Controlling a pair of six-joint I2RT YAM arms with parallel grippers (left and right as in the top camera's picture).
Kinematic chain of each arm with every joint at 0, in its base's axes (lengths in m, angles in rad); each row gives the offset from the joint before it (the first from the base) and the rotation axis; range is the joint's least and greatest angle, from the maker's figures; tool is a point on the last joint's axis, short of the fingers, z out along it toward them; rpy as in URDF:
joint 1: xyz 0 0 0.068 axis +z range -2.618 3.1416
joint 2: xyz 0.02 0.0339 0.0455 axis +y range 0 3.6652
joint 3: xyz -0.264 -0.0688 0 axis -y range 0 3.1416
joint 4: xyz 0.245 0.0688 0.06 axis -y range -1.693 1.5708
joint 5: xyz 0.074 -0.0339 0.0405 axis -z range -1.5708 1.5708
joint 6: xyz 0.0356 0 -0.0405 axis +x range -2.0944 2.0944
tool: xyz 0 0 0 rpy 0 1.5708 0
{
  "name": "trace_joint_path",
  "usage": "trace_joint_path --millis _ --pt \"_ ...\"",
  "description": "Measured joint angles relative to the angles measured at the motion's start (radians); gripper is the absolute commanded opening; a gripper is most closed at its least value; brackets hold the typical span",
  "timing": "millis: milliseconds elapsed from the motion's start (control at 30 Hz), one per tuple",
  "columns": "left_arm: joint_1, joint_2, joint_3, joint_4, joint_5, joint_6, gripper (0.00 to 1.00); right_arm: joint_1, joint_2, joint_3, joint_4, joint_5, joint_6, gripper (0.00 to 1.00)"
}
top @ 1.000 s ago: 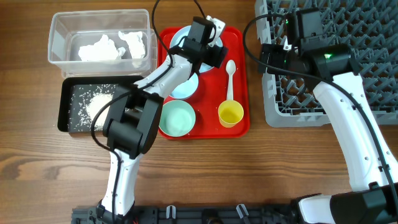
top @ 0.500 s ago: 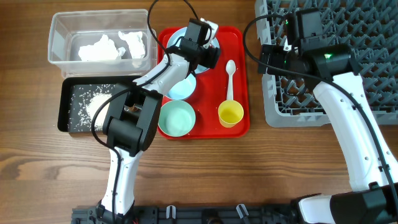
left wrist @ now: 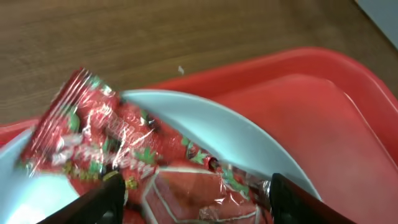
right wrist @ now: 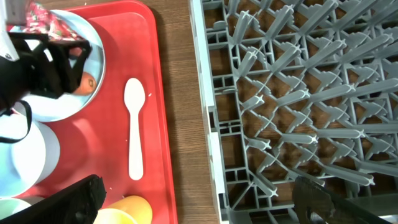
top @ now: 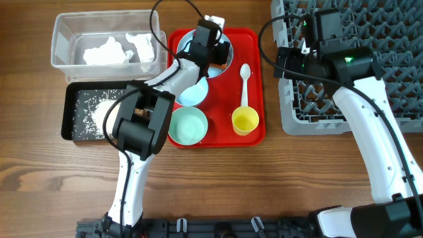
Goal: Sort waste into correct bins and load items into the dishwasher rack
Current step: 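Grasp the red candy wrapper with the left gripper, then carry the wrapper left past the clear bin and release it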
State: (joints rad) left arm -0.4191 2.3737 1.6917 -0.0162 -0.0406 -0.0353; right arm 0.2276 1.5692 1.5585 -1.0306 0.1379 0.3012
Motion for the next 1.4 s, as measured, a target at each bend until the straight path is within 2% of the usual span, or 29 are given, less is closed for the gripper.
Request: trace_joint_path --millis 67,100,133,200,233,300,367,700,967,1133,1167,1233,1267,1300,1400 --pt "0.020 0.013 0.000 0.031 -0.004 -0.008 0.78 0.000 0.000 0.000 0.000 0.000 0.000 1.00" --pt "0.030 0.019 0.000 0.040 -0.003 -0.014 0.74 0.000 0.000 0.000 0.000 0.000 0.000 1.00" --pt "0.039 0.021 0.000 0.042 -0.003 -0.017 0.64 0.000 0.000 0.000 0.000 0.000 0.000 1.00" --pt "0.055 0.024 0.000 0.038 -0.003 -0.025 0.37 0.000 0.000 0.000 0.000 0.000 0.000 1.00" --pt "0.061 0.026 0.000 0.034 -0.003 -0.026 0.27 0.000 0.000 0.000 0.000 0.000 0.000 1.00" --pt "0.070 0.030 0.000 0.021 -0.003 -0.026 0.10 0.000 0.000 0.000 0.004 0.000 0.000 1.00" --pt "0.069 0.031 0.000 0.019 -0.002 -0.031 0.04 0.000 0.000 0.000 0.005 0.000 0.000 1.00" --pt "0.061 -0.002 -0.001 -0.030 0.001 -0.061 0.04 0.000 0.000 0.000 0.003 0.000 0.000 1.00" --pt "0.061 -0.270 -0.002 -0.156 0.001 -0.076 0.04 0.000 0.000 0.000 0.003 0.000 0.000 1.00" --pt "0.066 -0.337 -0.002 -0.246 -0.024 -0.106 0.04 0.000 0.000 0.000 0.002 0.000 0.000 1.00" --pt "0.071 -0.337 -0.002 -0.254 -0.026 -0.112 0.10 0.000 0.000 0.000 0.002 0.000 0.000 1.00" --pt "0.084 -0.337 -0.002 -0.261 -0.030 -0.127 0.41 0.000 0.000 0.000 0.003 0.000 0.000 1.00" --pt "0.089 -0.337 -0.002 -0.260 -0.032 -0.132 0.50 0.000 0.000 0.000 0.003 0.000 0.000 1.00" --pt "0.093 -0.335 -0.002 -0.253 -0.035 -0.138 0.66 0.000 0.000 0.000 0.003 0.000 0.000 1.00" --pt "0.094 -0.318 -0.002 -0.201 -0.039 -0.151 0.76 0.000 0.000 0.000 0.003 -0.007 0.000 1.00"
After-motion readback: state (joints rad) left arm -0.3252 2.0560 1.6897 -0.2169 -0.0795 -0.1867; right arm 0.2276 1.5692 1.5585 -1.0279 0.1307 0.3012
